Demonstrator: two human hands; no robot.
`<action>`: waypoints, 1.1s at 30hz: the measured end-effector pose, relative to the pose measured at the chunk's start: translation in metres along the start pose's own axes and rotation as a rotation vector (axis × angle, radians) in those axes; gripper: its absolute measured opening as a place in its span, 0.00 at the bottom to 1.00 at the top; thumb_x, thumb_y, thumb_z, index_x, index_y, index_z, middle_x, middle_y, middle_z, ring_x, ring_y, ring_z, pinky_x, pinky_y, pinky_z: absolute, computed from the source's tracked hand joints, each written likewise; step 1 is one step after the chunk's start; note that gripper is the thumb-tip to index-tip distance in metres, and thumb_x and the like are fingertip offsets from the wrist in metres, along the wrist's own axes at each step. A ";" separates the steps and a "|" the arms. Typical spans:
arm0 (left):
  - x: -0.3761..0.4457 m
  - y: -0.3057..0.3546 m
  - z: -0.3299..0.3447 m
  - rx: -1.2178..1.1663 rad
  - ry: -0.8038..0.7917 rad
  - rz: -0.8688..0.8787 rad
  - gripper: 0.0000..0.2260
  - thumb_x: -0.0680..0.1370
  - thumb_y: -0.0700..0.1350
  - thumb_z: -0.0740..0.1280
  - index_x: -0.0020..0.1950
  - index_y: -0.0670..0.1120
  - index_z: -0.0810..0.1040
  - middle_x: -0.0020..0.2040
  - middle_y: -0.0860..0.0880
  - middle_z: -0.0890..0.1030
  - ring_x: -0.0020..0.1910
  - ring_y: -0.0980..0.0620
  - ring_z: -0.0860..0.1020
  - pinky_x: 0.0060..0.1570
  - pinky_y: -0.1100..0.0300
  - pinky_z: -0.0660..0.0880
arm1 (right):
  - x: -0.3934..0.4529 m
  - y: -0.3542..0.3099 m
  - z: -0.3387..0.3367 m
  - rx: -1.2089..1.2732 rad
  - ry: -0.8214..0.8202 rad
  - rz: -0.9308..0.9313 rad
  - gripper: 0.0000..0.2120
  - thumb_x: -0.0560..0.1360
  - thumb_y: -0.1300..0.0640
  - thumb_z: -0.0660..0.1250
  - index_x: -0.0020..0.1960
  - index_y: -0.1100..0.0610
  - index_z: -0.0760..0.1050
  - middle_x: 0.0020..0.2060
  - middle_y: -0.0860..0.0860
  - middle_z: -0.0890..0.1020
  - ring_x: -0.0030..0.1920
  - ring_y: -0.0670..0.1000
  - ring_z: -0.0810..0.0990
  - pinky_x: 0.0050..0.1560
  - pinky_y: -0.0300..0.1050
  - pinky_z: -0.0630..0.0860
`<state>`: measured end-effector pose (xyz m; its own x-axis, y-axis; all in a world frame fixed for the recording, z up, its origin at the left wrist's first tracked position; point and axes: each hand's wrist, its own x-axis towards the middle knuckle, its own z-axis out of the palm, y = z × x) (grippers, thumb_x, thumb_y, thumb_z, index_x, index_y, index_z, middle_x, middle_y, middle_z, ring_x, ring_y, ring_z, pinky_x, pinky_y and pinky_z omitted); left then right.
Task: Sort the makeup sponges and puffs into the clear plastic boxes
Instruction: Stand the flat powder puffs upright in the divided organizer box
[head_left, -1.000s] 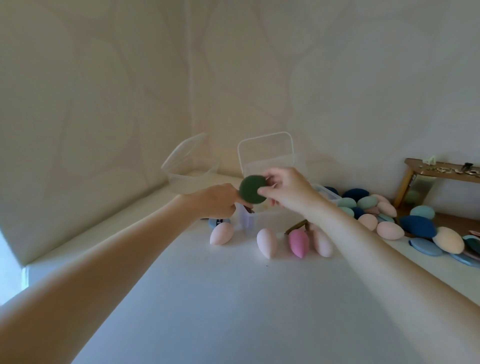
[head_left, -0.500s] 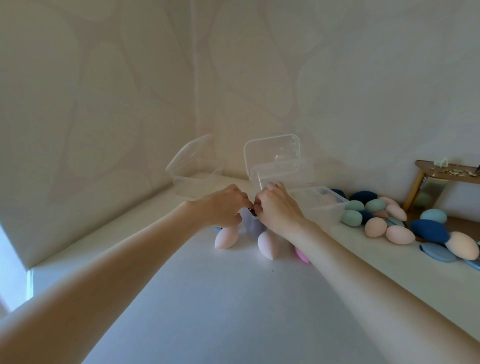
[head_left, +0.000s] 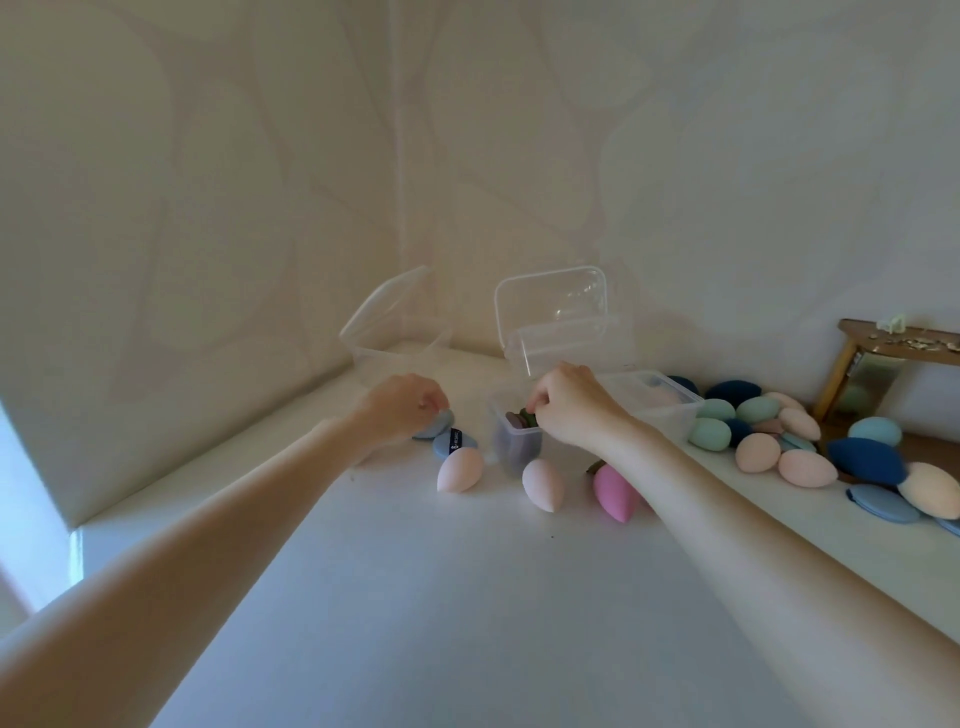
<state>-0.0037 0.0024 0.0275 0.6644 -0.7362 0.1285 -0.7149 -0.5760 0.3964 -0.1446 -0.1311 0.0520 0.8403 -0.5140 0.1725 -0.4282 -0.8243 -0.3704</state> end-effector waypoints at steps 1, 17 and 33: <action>-0.001 -0.004 0.005 0.032 -0.034 0.000 0.12 0.79 0.41 0.59 0.59 0.44 0.78 0.61 0.47 0.79 0.61 0.46 0.75 0.59 0.56 0.70 | 0.000 -0.002 0.000 0.003 -0.009 0.001 0.15 0.74 0.67 0.56 0.53 0.65 0.80 0.58 0.58 0.76 0.60 0.60 0.71 0.59 0.52 0.73; 0.008 0.010 -0.003 -0.048 -0.100 0.090 0.11 0.75 0.38 0.66 0.55 0.43 0.80 0.52 0.47 0.80 0.49 0.53 0.73 0.41 0.66 0.69 | -0.001 0.002 0.001 -0.124 -0.131 -0.133 0.23 0.71 0.71 0.52 0.50 0.53 0.81 0.58 0.52 0.77 0.64 0.55 0.66 0.60 0.48 0.60; 0.001 0.062 -0.017 -0.090 -0.316 0.178 0.13 0.76 0.44 0.62 0.57 0.51 0.81 0.40 0.54 0.77 0.40 0.56 0.72 0.45 0.65 0.67 | 0.007 0.015 -0.003 0.042 -0.029 -0.160 0.23 0.71 0.72 0.52 0.54 0.57 0.81 0.54 0.56 0.81 0.54 0.56 0.78 0.56 0.44 0.75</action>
<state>-0.0436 -0.0282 0.0673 0.4216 -0.9034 -0.0789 -0.7818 -0.4062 0.4730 -0.1465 -0.1479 0.0501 0.9060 -0.3697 0.2061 -0.2748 -0.8841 -0.3780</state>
